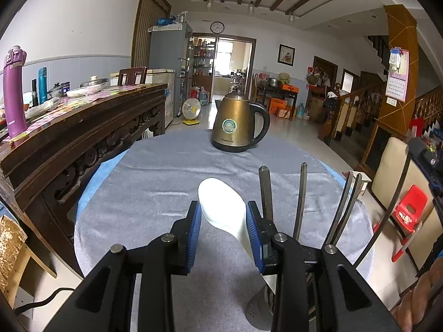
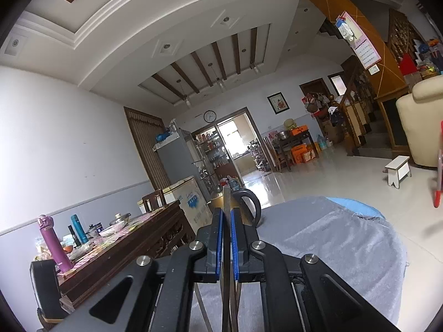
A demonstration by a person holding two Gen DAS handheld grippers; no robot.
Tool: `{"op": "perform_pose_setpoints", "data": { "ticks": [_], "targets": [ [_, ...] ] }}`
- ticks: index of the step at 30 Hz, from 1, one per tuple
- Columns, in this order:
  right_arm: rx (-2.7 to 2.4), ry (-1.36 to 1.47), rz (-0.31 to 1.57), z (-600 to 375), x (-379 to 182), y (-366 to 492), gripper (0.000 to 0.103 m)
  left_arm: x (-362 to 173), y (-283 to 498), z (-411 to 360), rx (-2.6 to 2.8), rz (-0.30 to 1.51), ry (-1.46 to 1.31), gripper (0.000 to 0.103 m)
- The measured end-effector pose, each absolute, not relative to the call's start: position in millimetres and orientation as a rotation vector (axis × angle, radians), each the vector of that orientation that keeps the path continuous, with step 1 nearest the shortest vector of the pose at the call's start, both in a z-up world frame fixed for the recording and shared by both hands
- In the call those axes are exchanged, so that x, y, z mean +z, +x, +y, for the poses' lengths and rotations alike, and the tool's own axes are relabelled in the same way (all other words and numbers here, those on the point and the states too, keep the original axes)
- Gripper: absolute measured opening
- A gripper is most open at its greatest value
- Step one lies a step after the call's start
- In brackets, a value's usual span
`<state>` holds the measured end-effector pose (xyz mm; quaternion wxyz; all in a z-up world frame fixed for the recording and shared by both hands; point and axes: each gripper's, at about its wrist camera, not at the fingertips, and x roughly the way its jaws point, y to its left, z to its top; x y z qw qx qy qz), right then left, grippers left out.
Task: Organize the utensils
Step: 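Carry the spoon and chopstick over the black holder and lower both in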
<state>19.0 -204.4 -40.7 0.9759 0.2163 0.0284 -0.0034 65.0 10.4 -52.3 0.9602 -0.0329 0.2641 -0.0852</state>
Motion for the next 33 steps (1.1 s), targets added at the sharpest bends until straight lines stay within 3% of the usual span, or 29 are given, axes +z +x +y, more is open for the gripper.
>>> {"op": "perform_pose_setpoints", "data": {
  "ticks": [18,33],
  "targets": [
    [-0.002,0.436,0.125,-207,-63,22,0.007,-78,64,5,-0.130,0.520,-0.107,0.034],
    [0.026,0.480,0.160,-219,-79,23,0.007,-109,36,-35,-0.025,0.305,0.073,0.035]
  ]
}}
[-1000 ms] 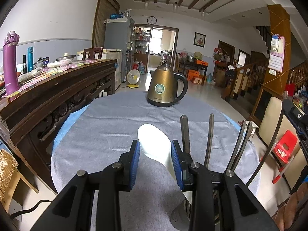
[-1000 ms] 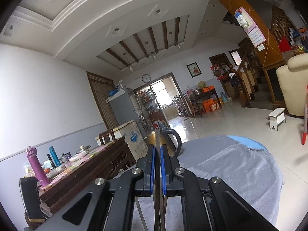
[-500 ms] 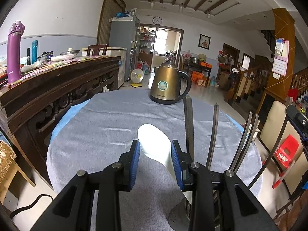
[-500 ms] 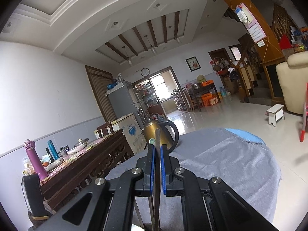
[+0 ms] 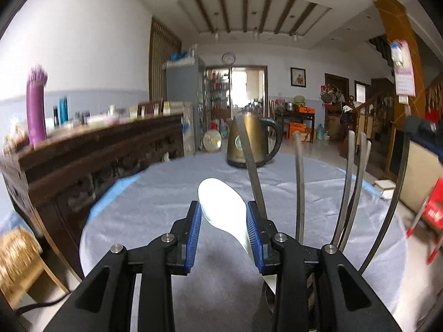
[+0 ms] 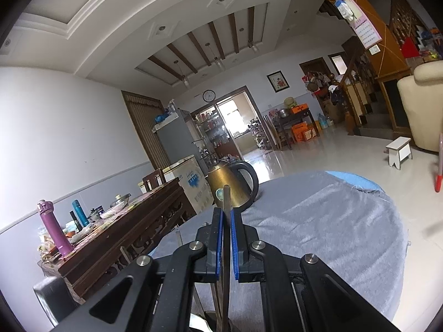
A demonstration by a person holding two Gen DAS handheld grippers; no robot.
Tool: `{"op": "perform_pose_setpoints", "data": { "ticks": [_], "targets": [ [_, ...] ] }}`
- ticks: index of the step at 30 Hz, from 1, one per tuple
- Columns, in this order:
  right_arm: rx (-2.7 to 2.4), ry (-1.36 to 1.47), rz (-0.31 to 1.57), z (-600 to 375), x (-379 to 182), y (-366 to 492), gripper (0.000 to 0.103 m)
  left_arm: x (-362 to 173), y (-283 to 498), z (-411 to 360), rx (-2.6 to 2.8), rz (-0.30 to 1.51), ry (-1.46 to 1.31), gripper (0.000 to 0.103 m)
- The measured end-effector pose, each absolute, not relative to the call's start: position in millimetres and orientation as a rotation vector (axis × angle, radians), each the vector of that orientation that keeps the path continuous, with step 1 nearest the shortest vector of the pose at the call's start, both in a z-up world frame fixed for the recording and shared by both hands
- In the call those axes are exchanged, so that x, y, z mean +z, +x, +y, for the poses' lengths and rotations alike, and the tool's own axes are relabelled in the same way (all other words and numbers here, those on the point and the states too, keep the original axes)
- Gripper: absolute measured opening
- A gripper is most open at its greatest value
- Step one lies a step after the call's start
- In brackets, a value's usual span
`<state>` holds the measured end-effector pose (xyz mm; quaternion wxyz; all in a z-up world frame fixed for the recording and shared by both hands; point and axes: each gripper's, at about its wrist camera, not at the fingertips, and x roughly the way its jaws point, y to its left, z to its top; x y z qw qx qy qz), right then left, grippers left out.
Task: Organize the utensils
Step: 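Carry the spoon and chopstick over the black holder and lower both in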
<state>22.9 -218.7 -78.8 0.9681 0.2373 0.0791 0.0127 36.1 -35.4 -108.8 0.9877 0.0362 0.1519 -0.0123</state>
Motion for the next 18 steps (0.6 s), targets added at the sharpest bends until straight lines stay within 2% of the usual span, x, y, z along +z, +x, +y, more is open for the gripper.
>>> {"op": "perform_pose_setpoints", "data": {
  "ticks": [8,18],
  "targets": [
    [0.030,0.494,0.167,-222,-80,23,0.007,-118,18,-54,-0.003,0.169,0.229,0.035],
    [0.034,0.489,0.172,-224,-80,24,0.006,-128,18,-56,-0.039,0.186,0.257,0.035]
  ]
}}
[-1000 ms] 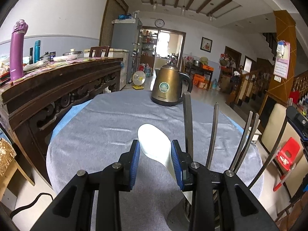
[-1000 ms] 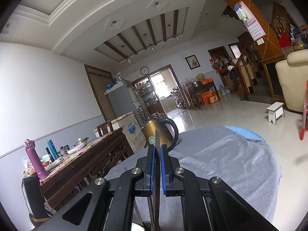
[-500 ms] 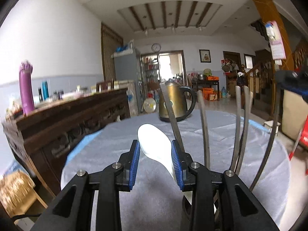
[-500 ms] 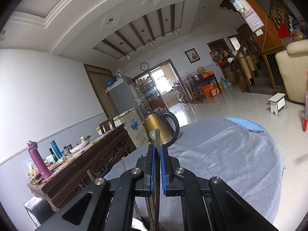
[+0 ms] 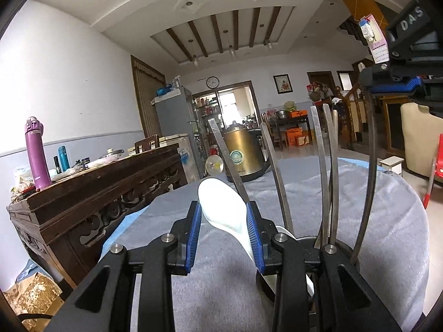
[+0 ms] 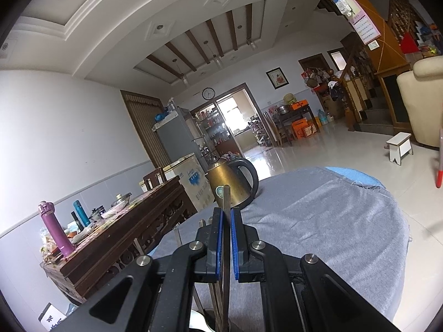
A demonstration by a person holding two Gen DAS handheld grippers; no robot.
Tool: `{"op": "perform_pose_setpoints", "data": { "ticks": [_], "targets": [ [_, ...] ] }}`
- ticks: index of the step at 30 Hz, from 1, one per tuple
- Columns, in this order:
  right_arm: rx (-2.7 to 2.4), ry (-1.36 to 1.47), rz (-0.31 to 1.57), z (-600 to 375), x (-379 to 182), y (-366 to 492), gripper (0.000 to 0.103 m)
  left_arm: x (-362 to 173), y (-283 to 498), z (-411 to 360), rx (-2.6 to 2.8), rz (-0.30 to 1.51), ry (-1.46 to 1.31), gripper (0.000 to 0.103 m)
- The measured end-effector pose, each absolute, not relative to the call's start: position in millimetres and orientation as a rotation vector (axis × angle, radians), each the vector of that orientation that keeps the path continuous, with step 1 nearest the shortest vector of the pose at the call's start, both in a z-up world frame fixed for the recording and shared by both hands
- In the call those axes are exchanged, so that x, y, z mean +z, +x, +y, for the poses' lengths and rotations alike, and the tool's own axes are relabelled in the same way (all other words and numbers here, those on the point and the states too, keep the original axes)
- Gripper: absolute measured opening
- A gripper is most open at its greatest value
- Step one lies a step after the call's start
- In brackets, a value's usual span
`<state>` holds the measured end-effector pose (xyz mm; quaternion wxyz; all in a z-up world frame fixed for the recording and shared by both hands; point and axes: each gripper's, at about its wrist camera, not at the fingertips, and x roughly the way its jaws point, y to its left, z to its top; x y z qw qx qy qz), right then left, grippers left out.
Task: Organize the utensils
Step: 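Carry the spoon and chopstick over the black holder and lower both in, then open both grippers and lift them out of the black holder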
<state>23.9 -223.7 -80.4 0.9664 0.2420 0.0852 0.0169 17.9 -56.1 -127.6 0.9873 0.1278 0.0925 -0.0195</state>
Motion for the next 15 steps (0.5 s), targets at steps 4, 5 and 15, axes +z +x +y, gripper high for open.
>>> {"op": "perform_pose_setpoints", "data": {
  "ticks": [4,5,15],
  "targets": [
    [0.034,0.486,0.176,-225,-81,25,0.006,-132,14,-61,-0.055,0.187,0.270,0.035],
    [0.034,0.487,0.176,-224,-80,25,0.007,-133,13,-62,-0.060,0.191,0.273,0.035],
    [0.031,0.490,0.183,-225,-83,26,0.007,-136,6,-68,-0.111,0.207,0.273,0.035]
  ]
}}
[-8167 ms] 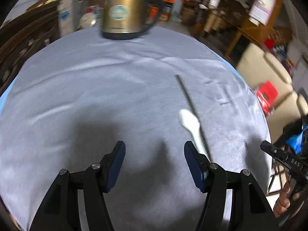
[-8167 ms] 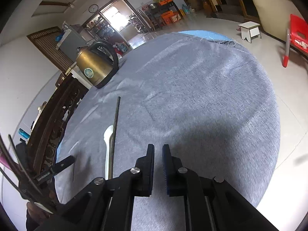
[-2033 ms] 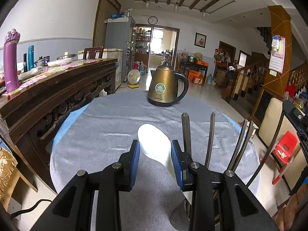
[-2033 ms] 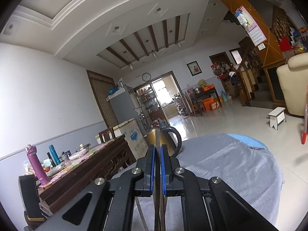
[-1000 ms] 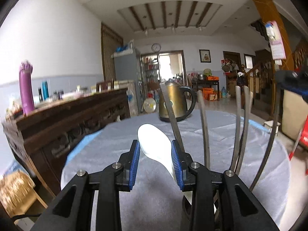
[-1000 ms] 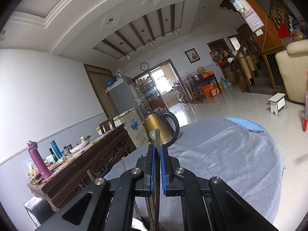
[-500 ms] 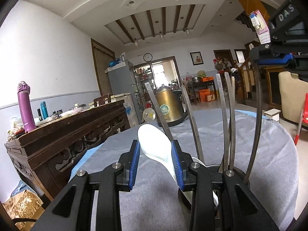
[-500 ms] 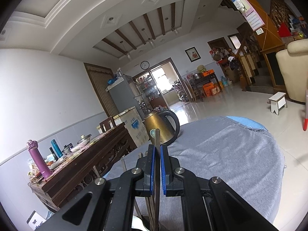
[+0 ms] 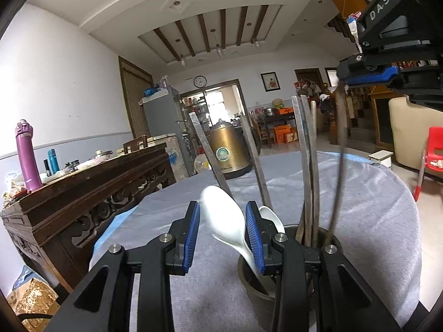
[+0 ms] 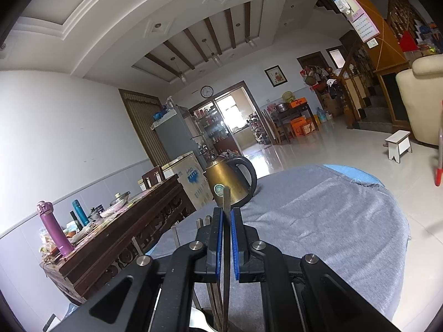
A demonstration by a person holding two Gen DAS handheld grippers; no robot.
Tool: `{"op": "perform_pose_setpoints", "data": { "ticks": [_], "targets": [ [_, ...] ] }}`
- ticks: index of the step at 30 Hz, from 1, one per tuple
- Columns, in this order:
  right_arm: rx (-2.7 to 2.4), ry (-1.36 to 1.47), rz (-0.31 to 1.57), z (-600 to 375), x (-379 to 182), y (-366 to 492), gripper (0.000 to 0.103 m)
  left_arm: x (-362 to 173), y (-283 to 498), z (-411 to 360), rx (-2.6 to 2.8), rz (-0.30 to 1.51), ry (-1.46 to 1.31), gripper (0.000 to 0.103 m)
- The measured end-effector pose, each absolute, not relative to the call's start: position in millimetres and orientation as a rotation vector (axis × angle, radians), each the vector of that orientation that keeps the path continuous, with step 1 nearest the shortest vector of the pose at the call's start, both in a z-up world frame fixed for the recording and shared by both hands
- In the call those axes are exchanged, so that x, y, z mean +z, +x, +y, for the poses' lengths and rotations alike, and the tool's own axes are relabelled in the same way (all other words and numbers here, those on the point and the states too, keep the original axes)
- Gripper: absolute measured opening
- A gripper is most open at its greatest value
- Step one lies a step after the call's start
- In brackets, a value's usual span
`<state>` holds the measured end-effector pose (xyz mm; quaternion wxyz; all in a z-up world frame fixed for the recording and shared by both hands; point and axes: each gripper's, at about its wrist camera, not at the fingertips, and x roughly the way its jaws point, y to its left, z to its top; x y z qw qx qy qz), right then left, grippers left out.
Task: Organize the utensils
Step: 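Open both grippers and lift them out of the black holder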
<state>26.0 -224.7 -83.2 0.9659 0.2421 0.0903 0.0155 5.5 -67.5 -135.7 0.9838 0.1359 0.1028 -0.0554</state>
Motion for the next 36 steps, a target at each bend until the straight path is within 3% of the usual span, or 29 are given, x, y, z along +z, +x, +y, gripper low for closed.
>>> {"op": "perform_pose_setpoints", "data": {
  "ticks": [11,13,15,20,22,24,28,36],
  "targets": [
    [0.023,0.491,0.183,-228,-81,26,0.007,-124,2,-54,-0.156,0.230,0.227,0.035],
    [0.014,0.497,0.185,-231,-81,25,0.007,-119,1,-53,-0.163,0.234,0.225,0.042],
    [0.007,0.498,0.188,-231,-81,25,0.008,-114,2,-48,-0.175,0.255,0.209,0.057],
    [0.009,0.495,0.233,-233,-81,26,0.008,-98,11,-36,-0.142,0.321,0.196,0.071],
    [0.007,0.493,0.266,-232,-83,27,0.008,-95,18,-31,-0.117,0.365,0.193,0.072],
    [0.010,0.494,0.296,-232,-86,29,0.014,-94,25,-24,-0.098,0.410,0.176,0.072],
    [-0.001,0.477,0.322,-225,-88,30,0.053,-92,35,-11,-0.055,0.463,0.160,0.072],
    [0.006,0.406,0.348,-207,-87,27,0.056,-90,47,7,-0.032,0.581,0.106,0.073]
  ]
}}
